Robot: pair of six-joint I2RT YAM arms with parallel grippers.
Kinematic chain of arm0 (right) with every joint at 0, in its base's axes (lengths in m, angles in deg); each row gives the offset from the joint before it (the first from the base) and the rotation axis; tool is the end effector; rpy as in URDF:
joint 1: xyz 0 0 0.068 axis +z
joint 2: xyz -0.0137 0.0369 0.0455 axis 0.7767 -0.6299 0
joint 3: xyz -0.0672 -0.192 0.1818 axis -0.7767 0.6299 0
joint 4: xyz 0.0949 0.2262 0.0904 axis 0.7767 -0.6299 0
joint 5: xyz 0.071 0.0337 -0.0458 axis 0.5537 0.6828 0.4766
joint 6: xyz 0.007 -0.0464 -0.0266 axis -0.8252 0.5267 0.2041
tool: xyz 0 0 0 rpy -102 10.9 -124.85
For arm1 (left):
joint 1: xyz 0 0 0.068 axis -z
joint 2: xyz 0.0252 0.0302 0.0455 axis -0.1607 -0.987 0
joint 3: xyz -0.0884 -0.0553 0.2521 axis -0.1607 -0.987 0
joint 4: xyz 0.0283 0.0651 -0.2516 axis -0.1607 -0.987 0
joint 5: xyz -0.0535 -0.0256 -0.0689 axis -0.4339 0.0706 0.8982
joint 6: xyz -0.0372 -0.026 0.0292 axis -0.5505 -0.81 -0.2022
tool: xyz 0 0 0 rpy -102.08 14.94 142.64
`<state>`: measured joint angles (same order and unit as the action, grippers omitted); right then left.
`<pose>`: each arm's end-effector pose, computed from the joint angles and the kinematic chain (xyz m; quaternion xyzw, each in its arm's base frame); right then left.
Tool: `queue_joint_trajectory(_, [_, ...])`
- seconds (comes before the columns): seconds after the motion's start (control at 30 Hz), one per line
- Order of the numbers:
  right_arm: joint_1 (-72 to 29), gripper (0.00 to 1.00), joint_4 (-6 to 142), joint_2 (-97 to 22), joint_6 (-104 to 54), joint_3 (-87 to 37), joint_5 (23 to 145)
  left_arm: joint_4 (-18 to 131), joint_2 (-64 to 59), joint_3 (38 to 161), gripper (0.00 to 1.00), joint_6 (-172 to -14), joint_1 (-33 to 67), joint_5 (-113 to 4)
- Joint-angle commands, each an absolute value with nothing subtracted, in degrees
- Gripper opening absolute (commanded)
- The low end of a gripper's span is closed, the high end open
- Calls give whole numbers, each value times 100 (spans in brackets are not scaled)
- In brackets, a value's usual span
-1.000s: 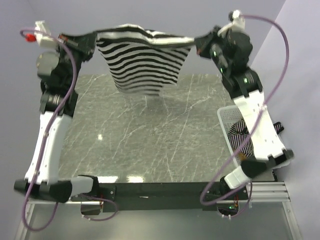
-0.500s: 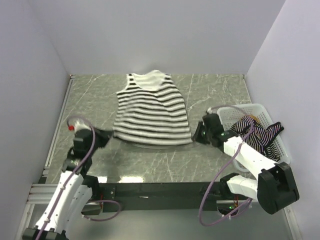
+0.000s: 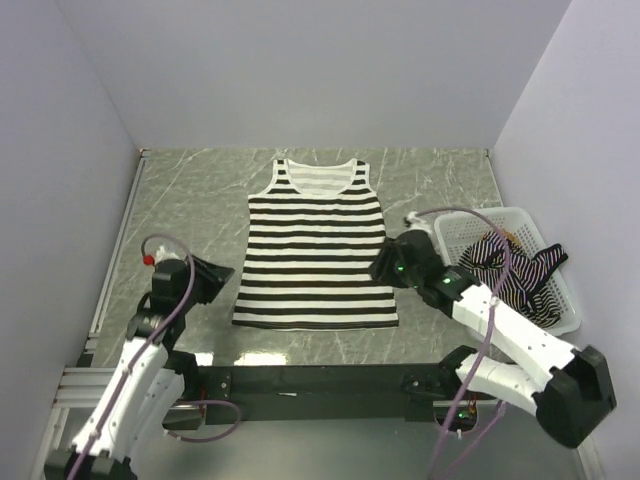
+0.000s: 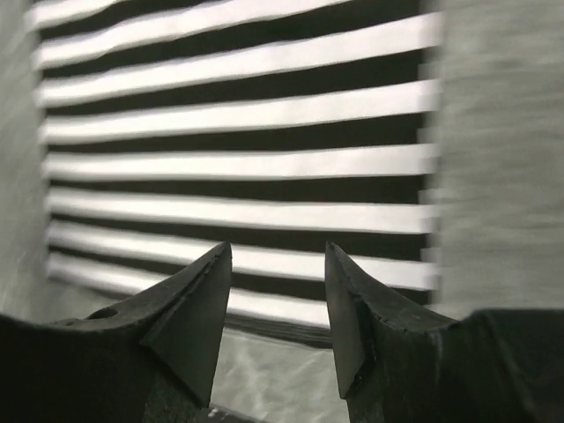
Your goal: Fold and stack the tank tops
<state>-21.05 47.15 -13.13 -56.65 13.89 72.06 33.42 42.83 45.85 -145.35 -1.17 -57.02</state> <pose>0.1816 0.1013 0.2351 0.0856 0.9068 0.2019 0.3600 0.1343 -0.0226 0.1990 -0.3854 0.7835 -0.3188 0.3687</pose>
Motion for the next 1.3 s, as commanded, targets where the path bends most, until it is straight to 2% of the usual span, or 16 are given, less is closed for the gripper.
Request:
queue_joint_trajectory(0.0, [-995,54,4794,-1815,-6096,866,6516,4076,3167,5497,41,-14093,-125,-6224])
queue_joint_trajectory(0.1, [43,51,5118,-2728,-6518,436,6314,4024,2031,6446,38,-13733,-133,-6479])
queue_joint_trajectory(0.2, [993,47,5234,-3860,-6747,-407,5989,3858,1484,7264,38,-13259,-221,-6621])
queue_joint_trajectory(0.33, [1741,39,5103,-5507,-6748,-2222,5952,3410,1341,8232,38,-12942,-808,-6595])
queue_joint_trajectory(0.5, [2181,36,4366,-7316,-6555,-3984,5864,2988,1394,9383,39,-12739,-1284,-6463])
queue_joint_trajectory(0.63, [2339,36,3969,-7961,-6458,-4977,5856,2750,1411,9825,39,-12590,-1460,-6419])
queue_joint_trajectory(0.93, [2550,36,3161,-8841,-6326,-6112,5443,2916,1491,9790,37,-12651,-1549,-6147])
queue_joint_trajectory(1.27, [2665,38,2913,-9236,-6256,-6307,5284,3101,1482,9465,36,-12721,-1557,-6015])
